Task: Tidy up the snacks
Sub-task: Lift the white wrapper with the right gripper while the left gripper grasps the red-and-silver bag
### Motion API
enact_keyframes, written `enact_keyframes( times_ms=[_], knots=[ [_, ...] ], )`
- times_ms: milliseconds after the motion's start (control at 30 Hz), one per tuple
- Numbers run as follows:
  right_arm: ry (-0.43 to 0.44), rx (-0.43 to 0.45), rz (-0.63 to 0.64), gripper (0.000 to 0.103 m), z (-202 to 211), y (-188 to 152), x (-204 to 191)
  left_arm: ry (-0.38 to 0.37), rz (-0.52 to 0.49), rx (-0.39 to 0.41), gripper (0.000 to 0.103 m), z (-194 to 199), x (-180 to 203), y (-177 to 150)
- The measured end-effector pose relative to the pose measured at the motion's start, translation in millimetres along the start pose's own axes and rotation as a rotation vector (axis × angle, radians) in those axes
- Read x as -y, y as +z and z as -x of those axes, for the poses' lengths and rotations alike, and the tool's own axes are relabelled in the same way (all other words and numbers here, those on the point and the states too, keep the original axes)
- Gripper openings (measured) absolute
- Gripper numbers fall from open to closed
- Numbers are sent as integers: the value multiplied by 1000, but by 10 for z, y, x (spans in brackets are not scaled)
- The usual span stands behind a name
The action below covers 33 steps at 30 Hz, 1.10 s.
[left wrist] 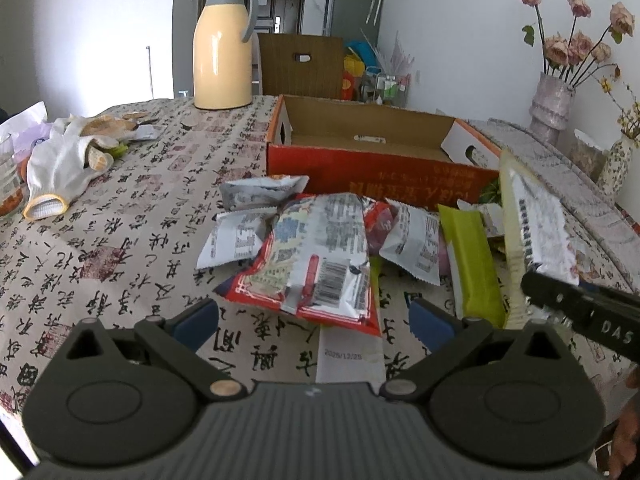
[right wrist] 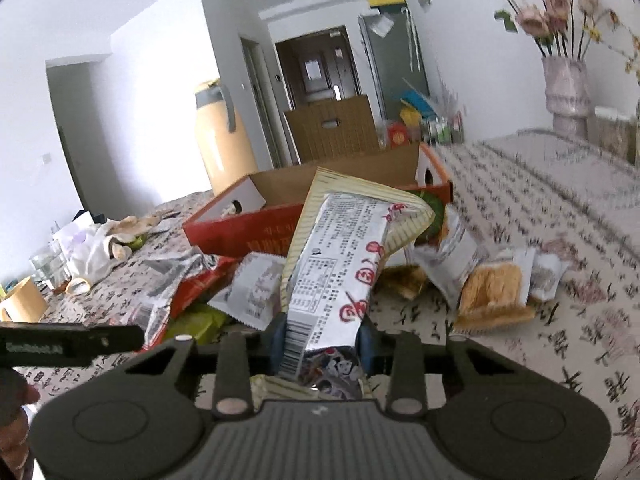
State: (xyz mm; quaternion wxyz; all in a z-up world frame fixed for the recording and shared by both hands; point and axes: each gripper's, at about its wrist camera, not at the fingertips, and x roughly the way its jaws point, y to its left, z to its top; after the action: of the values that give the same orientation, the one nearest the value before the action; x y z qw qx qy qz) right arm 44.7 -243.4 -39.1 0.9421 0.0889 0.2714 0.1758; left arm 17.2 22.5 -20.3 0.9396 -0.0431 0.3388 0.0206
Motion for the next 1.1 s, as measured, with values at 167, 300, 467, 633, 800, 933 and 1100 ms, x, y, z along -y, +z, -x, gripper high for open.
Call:
enact_keyframes(
  times_ms=[167,300,467,633,800,933,1100],
  knots=[
    [-2,17,3,34,45,16,26,12,-9,5,103,-36,21,80],
    [-7,36,8,34,80,49,67,26,-33,8,103,-143,36,238],
    [-14,50,11,34,48,119,117,29,-68,-13,103,-369,73,403],
    [-14,39,10,34,-35,140,158,18,-67,-54,103,-609,75,475],
    [-4,34,19,34,-97,155,156,-25,-51,-98,84,-732,30,488],
    [5,27,22,34,-147,161,143,-48,-38,-110,72,-776,-4,460],
    [10,19,25,34,-169,149,152,-63,-35,-90,63,-724,-23,452]
  ],
)
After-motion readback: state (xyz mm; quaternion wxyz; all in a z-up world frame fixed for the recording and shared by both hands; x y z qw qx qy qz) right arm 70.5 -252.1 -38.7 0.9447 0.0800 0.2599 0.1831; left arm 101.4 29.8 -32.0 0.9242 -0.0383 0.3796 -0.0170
